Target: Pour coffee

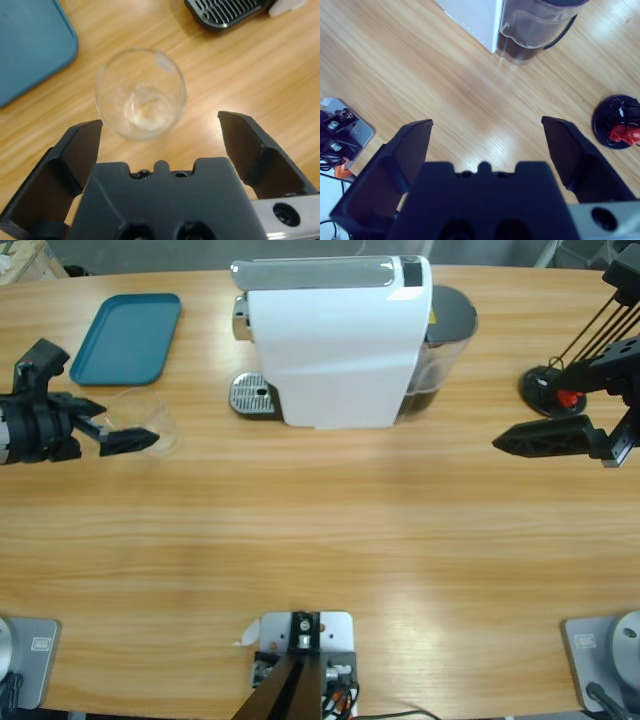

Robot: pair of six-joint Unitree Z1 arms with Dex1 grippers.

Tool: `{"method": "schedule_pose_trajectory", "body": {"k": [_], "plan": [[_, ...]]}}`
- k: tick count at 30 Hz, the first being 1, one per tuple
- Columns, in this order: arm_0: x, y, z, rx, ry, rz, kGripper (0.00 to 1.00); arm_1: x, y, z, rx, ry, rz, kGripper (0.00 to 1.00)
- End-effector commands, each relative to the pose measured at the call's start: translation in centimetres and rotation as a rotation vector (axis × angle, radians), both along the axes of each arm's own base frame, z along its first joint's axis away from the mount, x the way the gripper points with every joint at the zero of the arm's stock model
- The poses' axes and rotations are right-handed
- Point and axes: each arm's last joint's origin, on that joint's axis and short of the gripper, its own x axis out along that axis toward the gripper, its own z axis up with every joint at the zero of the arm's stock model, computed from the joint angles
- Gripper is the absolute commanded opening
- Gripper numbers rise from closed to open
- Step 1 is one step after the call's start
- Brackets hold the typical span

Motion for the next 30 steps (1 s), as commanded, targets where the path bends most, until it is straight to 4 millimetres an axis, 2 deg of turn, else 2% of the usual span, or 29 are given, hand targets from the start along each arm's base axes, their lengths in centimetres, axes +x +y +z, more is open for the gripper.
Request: {"method": "schedule_pose_trajectory", "body": {"k": [1,6,24,26,30], "plan": [[2.4,-1.3,-1.4,0.04,0.022,0.004,0.989,0.5,0.2,-1.5,-0.023,0.048,0.006,1.0],[2.4,-1.2,-1.9,0.057,0.036,0.013,0.968,0.6,0.3,-1.6,-0.025,0.051,0.006,1.0],[3.3,-1.8,-2.3,0.044,0.016,0.014,0.997,0.8,0.5,-1.8,-0.026,0.062,0.013,1.0],[3.3,-1.8,-2.3,0.039,0.02,0.008,0.945,0.8,0.5,-1.9,-0.026,0.065,0.013,1.0],[2.9,-1.6,-2.7,0.043,0.036,0.002,0.729,0.8,0.5,-1.8,-0.026,0.063,0.015,1.0]]}}
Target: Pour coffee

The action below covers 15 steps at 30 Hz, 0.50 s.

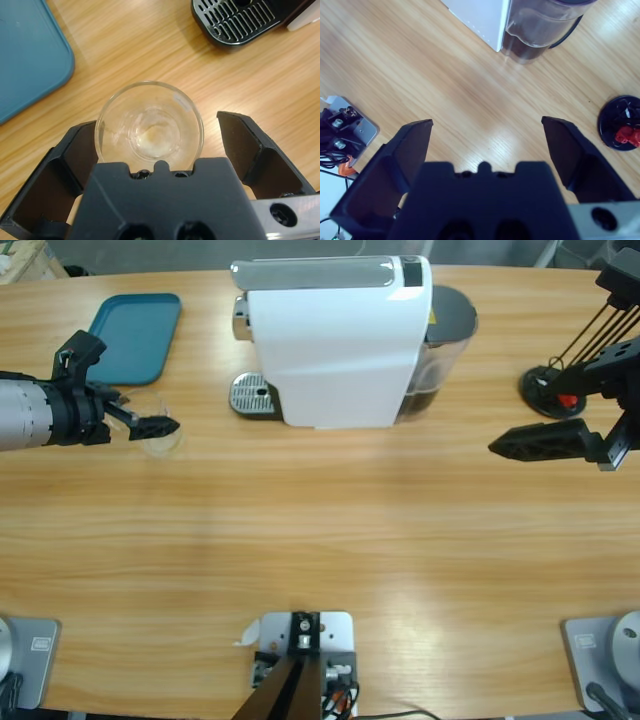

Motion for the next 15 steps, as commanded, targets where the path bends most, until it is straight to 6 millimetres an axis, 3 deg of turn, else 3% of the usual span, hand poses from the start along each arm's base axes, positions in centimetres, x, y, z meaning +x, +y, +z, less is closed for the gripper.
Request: {"method": "schedule_pose_trajectory", "body": {"k": [1,3,11,15], "plan": [[0.1,0.1,-1.2,0.026,0.033,-0.005,0.646,0.7,0.3,-1.7,-0.033,0.045,0.004,1.0],[-0.1,0.2,-1.3,0.026,0.037,-0.006,0.522,0.7,0.3,-1.7,-0.033,0.045,0.004,1.0],[-0.5,0.4,-1.9,0.033,0.061,-0.012,0.522,0.7,0.3,-1.7,-0.032,0.044,0.004,1.0],[-0.2,-0.1,-0.4,-0.029,0.003,-0.044,0.523,0.7,0.3,-1.6,-0.032,0.042,0.002,1.0]]}}
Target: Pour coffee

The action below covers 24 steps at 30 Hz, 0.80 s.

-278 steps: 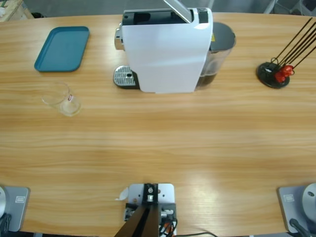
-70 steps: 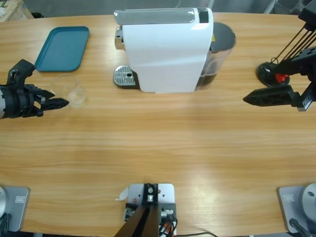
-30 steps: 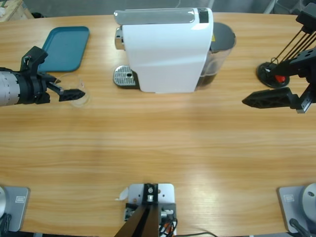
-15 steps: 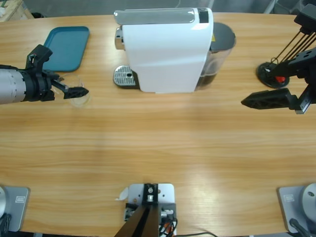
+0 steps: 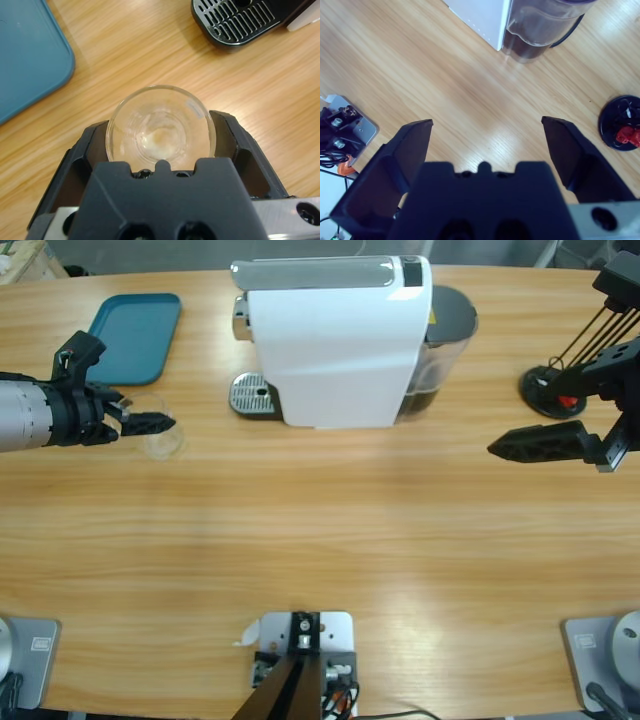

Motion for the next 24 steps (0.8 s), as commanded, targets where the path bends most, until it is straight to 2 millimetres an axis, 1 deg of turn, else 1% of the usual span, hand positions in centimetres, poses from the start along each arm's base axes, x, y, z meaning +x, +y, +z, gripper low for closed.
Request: {"method": "schedule_pose_trajectory", "body": {"k": [1,3,9,11,14,17,19,24], "plan": [[0.2,-0.4,0.3,-0.042,-0.013,-0.075,0.53,0.7,0.3,-1.6,-0.031,0.042,0.0,1.0],[0.8,-1.1,1.4,-0.053,-0.044,-0.143,0.536,0.7,0.3,-1.6,-0.029,0.04,0.0,1.0],[2.2,-2.0,4.5,-0.05,-0.1,-0.206,0.536,0.8,0.2,-1.8,-0.028,0.038,-0.005,1.0],[3.0,-2.7,4.9,-0.049,-0.101,-0.243,0.536,0.9,0.2,-1.8,-0.027,0.037,-0.007,1.0],[4.3,-3.7,4.2,-0.02,-0.095,-0.3,0.536,1.0,0.1,-2.0,-0.028,0.039,-0.014,1.0],[5.5,-4.5,4.3,-0.016,-0.102,-0.327,0.536,1.1,0.0,-2.3,-0.028,0.04,-0.022,1.0],[6.4,-5.1,3.7,-0.003,-0.088,-0.347,0.536,1.3,0.1,-2.4,-0.03,0.042,-0.025,1.0],[7.1,-6.1,2.0,0.017,-0.059,-0.383,0.536,1.5,-0.1,-2.6,-0.03,0.046,-0.037,1.0]]}}
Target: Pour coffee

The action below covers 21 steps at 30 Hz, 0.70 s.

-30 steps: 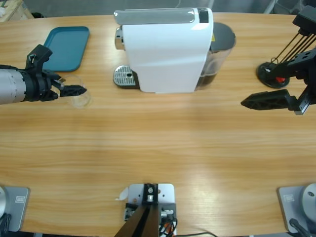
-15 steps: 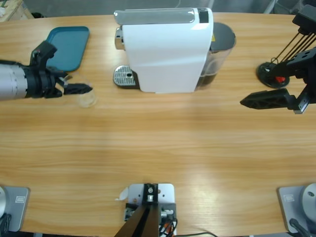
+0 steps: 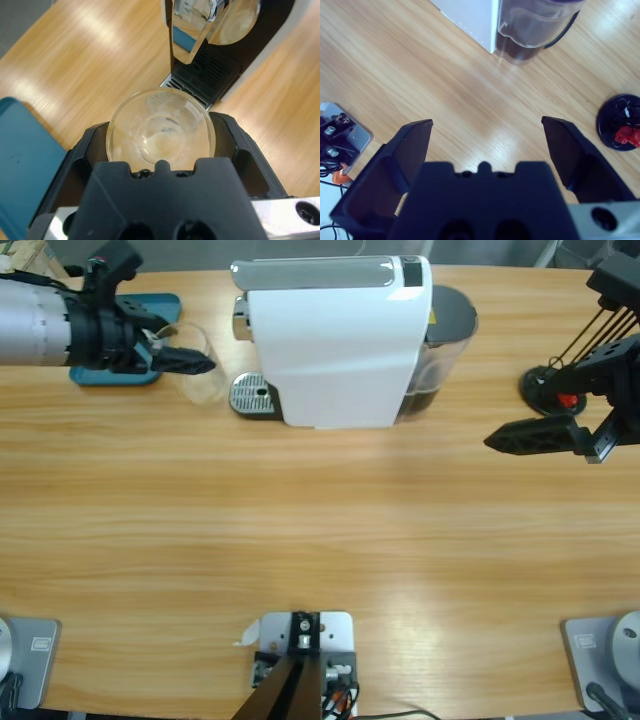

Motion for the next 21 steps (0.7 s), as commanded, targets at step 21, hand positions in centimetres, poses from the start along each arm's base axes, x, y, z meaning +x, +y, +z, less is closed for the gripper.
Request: {"method": "schedule_pose_trajectory", "body": {"k": [21], "plan": [[3.4,-4.6,-4.7,0.046,0.078,-0.096,0.536,1.5,0.7,-2.6,-0.041,0.071,-0.001,1.0]]}}
